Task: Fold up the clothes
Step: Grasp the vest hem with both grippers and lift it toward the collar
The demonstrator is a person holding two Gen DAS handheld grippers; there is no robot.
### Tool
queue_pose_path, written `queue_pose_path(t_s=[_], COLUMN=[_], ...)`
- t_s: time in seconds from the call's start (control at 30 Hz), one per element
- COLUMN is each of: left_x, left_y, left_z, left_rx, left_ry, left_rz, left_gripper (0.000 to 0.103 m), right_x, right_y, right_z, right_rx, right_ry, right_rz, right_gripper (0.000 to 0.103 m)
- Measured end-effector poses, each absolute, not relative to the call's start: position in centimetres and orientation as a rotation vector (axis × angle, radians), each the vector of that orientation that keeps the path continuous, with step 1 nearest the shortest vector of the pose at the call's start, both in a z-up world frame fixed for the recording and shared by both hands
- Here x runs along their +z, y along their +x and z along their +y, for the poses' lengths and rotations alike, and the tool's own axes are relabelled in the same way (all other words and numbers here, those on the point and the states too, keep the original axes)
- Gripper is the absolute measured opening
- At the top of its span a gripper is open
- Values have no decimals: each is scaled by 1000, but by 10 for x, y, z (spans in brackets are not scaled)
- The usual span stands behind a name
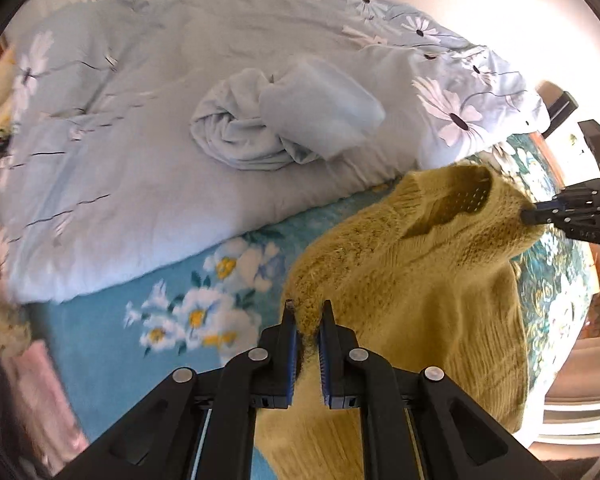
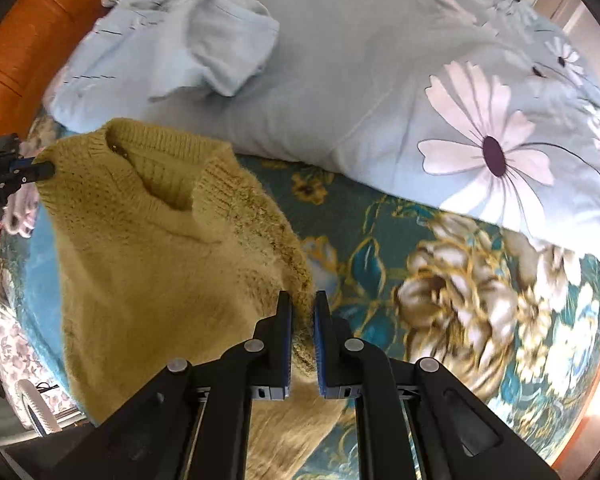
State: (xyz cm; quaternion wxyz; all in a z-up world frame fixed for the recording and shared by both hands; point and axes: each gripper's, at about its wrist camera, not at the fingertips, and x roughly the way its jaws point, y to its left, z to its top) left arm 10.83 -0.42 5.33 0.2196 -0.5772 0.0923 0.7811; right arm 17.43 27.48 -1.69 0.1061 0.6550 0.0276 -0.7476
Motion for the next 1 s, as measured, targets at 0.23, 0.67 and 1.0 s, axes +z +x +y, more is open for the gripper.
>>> queue_pose_path(t_s=[0.23, 0.67, 1.0], left_x=[65, -8, -47], left_y=[201, 333, 375], left_z=[-24, -60, -84], left_rx=[2249, 2193, 2099], left_ry=[-1633, -1893, -2062], left_rz=[202, 144, -64], left_gripper=[10, 10, 14], right_x=[11, -41, -84], right_y=[263, 418, 477], right_z=[261, 221, 195], right_rx=[-2275, -2227, -2198], right_ry=[1868, 2092, 2248], right_rz=[51, 31, -8], right_gripper=[10, 10, 10])
